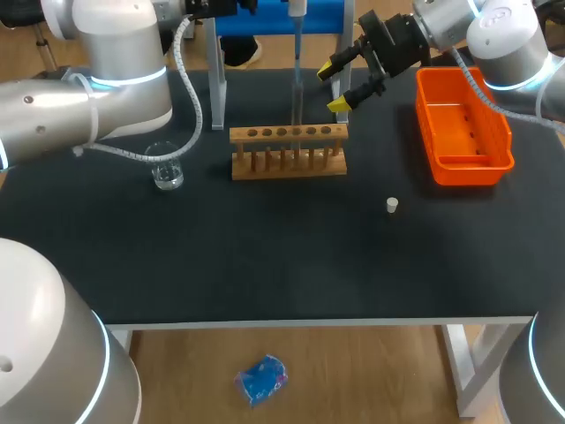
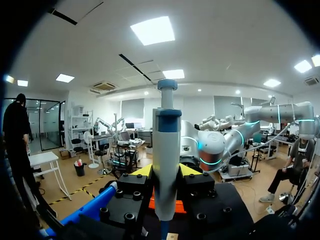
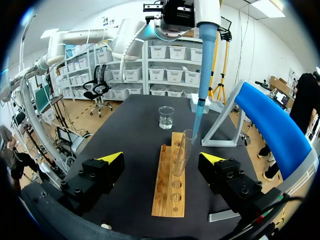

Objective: Invert the test tube, pick up the pipette, mount the tip to pipette, aspirate from beaker and dispense into the tube, eject the tip, return the pipette, and cap with the stopper.

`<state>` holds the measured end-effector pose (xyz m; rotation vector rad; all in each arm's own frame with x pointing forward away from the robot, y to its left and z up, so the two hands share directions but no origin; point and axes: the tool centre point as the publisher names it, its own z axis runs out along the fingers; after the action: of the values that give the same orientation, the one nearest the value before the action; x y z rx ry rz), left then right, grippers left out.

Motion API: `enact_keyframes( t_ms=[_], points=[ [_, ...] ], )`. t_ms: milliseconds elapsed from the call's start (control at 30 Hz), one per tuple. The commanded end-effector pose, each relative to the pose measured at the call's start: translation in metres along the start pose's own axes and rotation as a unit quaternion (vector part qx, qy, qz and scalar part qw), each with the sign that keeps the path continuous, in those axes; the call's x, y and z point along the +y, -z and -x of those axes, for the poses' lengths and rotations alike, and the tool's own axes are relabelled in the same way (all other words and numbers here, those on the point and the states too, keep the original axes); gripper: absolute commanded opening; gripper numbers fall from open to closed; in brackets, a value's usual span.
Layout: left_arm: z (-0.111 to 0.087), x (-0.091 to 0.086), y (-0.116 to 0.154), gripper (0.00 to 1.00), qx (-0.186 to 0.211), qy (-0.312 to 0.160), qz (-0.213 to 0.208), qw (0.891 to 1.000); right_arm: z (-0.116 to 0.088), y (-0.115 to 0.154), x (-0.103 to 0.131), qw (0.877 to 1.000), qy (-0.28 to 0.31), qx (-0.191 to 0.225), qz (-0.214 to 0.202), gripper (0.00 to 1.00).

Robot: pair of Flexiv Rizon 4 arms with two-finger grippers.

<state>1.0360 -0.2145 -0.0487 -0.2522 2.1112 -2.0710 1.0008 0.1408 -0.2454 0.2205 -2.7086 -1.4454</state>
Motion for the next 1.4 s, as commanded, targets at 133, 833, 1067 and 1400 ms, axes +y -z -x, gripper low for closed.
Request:
enact_keyframes(
  t_ms=[133,833,1067,1400],
  points=[
    [-0.006,-0.001,0.005,0.00,-0.008,-0.001,0.004,1.000,0.001,0.001,0.000,1.000,0.000,0.002,-0.001,1.00],
    [-0.018,0.003,-0.002,0.00,-0.004,-0.001,0.002,1.000,0.001,0.001,0.000,1.000,0.000,0.002,-0.001,1.00],
    [-0.018,0.005,-0.002,0.00,-0.005,-0.011,0.005,1.000,0.001,0.001,0.000,1.000,0.000,0.002,-0.001,1.00],
    [-0.014,0.012,-0.002,0.00,-0.007,-0.006,0.005,1.000,0.001,0.001,0.000,1.000,0.000,0.002,-0.001,1.00]
  ],
)
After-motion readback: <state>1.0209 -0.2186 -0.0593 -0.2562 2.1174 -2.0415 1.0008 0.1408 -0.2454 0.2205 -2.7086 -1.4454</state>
